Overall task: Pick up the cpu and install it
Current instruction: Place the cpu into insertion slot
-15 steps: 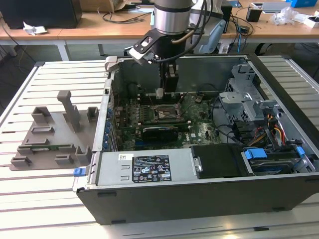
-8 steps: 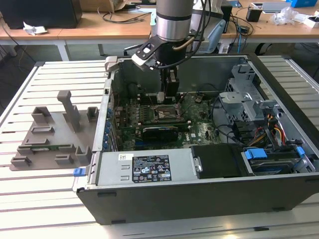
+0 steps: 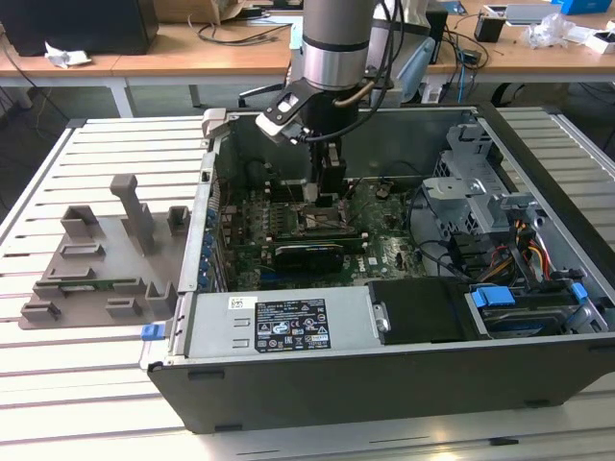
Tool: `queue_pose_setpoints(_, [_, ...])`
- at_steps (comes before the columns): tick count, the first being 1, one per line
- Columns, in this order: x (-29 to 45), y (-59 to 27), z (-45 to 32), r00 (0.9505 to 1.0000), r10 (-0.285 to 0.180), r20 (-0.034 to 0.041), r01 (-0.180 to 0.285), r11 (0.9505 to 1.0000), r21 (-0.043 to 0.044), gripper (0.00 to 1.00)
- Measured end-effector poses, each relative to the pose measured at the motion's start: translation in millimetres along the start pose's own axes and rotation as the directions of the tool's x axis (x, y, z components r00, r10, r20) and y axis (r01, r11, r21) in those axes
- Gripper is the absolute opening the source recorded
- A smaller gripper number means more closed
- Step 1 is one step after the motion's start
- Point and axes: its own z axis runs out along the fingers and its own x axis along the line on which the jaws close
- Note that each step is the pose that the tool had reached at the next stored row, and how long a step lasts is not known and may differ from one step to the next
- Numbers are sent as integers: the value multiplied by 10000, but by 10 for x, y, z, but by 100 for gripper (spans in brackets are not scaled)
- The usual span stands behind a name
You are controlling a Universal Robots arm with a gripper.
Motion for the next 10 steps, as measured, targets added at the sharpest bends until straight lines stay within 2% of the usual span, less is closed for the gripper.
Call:
queue_pose_setpoints(6, [2,8,67,10000,5,1,-5,10000,1,55])
queue_pose_setpoints(10, [4,15,143,10000,19,0,-19,10000,1,55])
